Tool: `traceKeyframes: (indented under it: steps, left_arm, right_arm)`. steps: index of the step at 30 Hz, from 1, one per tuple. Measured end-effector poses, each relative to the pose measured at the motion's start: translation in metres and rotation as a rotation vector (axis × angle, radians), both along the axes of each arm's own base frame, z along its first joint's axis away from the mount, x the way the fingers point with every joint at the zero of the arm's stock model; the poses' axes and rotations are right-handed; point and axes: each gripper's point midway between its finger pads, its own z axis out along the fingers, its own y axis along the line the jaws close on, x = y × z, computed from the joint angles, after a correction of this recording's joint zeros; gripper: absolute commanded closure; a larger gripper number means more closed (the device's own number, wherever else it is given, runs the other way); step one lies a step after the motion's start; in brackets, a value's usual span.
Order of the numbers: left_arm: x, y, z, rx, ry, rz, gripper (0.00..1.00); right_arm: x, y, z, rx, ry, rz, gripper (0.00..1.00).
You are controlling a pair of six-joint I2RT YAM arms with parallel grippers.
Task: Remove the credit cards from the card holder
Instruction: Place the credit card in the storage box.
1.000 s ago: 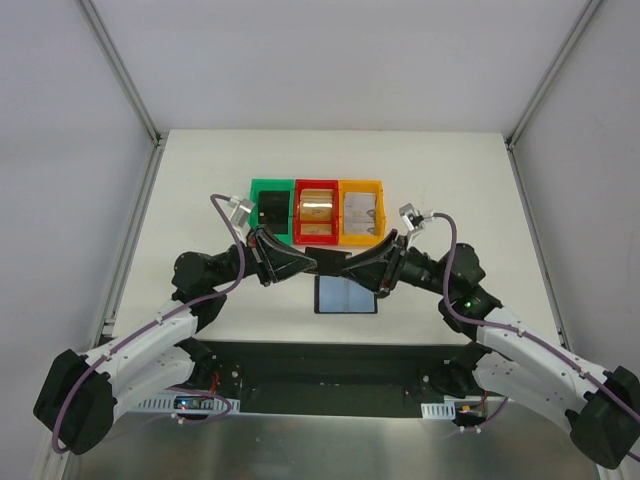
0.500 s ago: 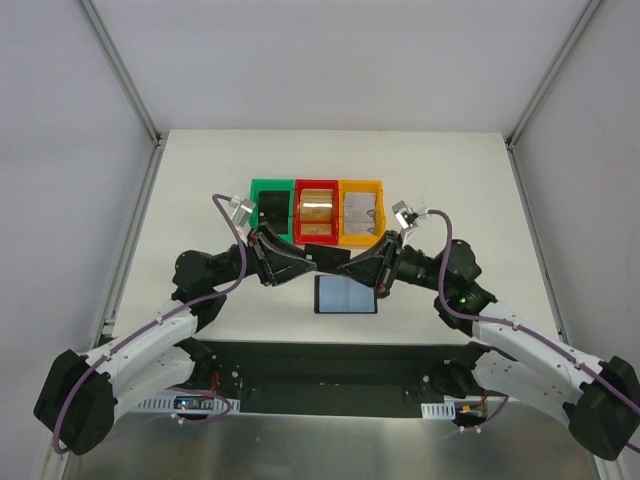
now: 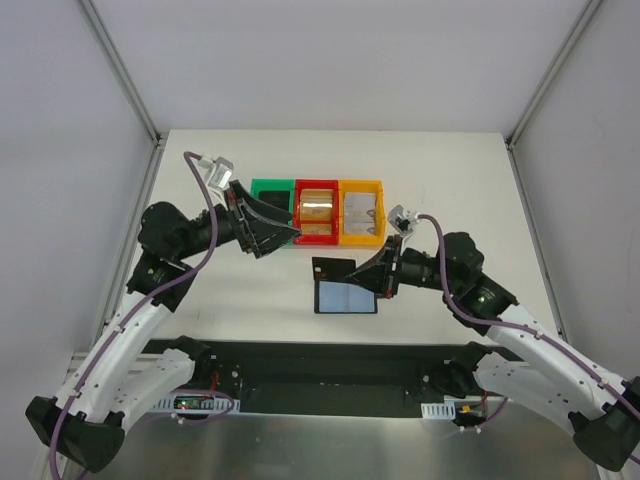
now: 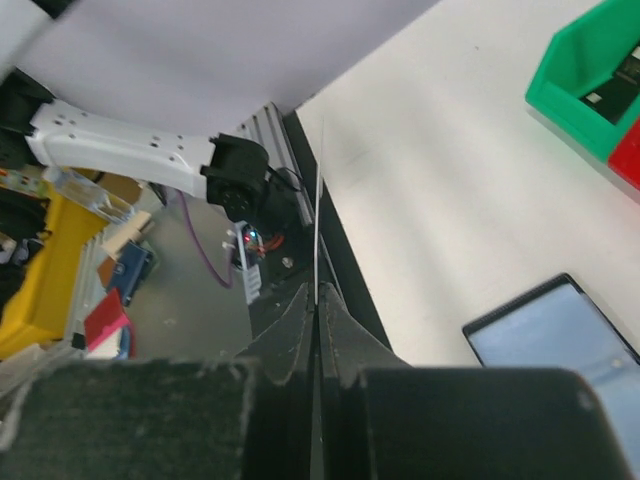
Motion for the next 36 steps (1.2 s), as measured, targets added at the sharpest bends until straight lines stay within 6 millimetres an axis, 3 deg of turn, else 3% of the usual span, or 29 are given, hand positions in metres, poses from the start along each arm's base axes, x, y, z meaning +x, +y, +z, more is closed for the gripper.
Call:
traceKeyframes:
  steps: [2,4,6,9,11,15,22,28,33,36]
  left_arm:
    - [0.001,-0.002,0.011,0.021,-0.009,-0.014,0.49]
    - [0.004,-0.003,0.011,0.06,-0.025,-0.019,0.52]
    - [0.008,-0.002,-0.006,0.122,-0.059,-0.008,0.51]
    - [0.002,0.002,-0.038,0.213,-0.124,-0.021,0.51]
    - [-0.008,0.003,-0.052,0.251,-0.156,-0.066,0.52]
    - [-0.023,-0.005,-0.055,0.259,-0.21,-0.209,0.69]
    - [-0.03,-0.017,-0.054,0.236,-0.215,-0.403,0.73]
    - [-0.049,-0.018,-0.056,0.201,-0.206,-0.539,0.68]
    - [-0.079,-0.033,-0.06,0.184,-0.203,-0.689,0.69]
    - [-0.087,-0.041,-0.068,0.186,-0.18,-0.744,0.71]
  right_arm:
    - [0.0,-0.003,-0.004,-0.049,-0.01,-0.003,1.0]
    - [0.0,-0.006,-0.008,-0.093,-0.025,-0.002,0.99]
    - [0.0,-0.009,-0.015,-0.127,-0.037,0.001,0.91]
    - [-0.004,-0.012,-0.028,-0.179,-0.063,0.023,1.0]
    - [-0.006,-0.014,-0.034,-0.204,-0.093,0.042,1.0]
    - [-0.017,-0.016,-0.041,-0.23,-0.127,0.112,1.0]
    - [-0.025,-0.008,-0.05,-0.235,-0.087,0.206,1.0]
    - [-0.029,-0.008,-0.04,-0.158,-0.122,0.191,1.0]
    - [-0.026,-0.002,-0.02,-0.084,-0.143,0.181,1.0]
    - [-0.026,0.0,-0.013,-0.053,-0.144,0.184,1.0]
